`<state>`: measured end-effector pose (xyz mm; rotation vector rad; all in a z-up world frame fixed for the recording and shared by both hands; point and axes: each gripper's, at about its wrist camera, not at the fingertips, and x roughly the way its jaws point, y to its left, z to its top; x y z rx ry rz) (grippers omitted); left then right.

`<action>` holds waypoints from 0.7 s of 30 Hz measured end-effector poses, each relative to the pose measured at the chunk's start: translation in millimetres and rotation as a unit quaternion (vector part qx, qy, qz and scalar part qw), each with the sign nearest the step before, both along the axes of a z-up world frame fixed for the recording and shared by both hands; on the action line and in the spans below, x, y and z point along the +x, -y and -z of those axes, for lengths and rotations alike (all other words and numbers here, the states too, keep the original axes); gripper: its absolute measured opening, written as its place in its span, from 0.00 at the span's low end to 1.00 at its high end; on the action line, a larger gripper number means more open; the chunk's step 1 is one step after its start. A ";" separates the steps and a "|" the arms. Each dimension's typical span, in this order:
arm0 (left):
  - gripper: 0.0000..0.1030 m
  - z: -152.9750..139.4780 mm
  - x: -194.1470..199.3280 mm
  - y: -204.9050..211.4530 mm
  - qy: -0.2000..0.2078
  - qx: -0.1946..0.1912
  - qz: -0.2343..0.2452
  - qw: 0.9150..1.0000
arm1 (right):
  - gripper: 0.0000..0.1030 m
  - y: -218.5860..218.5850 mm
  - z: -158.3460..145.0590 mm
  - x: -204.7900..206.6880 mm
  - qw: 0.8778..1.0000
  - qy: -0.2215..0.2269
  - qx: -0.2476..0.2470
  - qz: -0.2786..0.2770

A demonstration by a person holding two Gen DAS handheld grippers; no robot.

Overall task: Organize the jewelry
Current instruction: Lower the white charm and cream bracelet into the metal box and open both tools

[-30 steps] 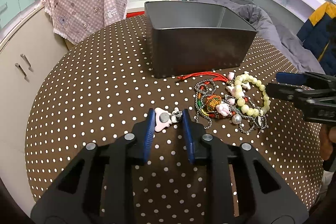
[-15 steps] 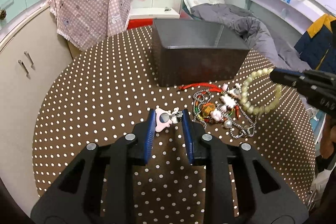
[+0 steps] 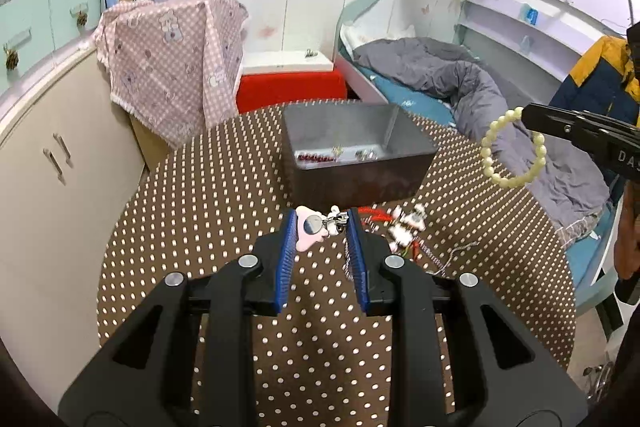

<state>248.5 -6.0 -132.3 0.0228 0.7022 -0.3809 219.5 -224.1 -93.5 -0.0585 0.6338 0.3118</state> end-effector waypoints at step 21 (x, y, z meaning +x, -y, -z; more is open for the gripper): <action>0.24 -94.6 53.7 9.2 0.081 -0.021 0.005 0.996 | 0.08 -24.9 -80.4 51.4 0.996 0.075 0.031 -0.033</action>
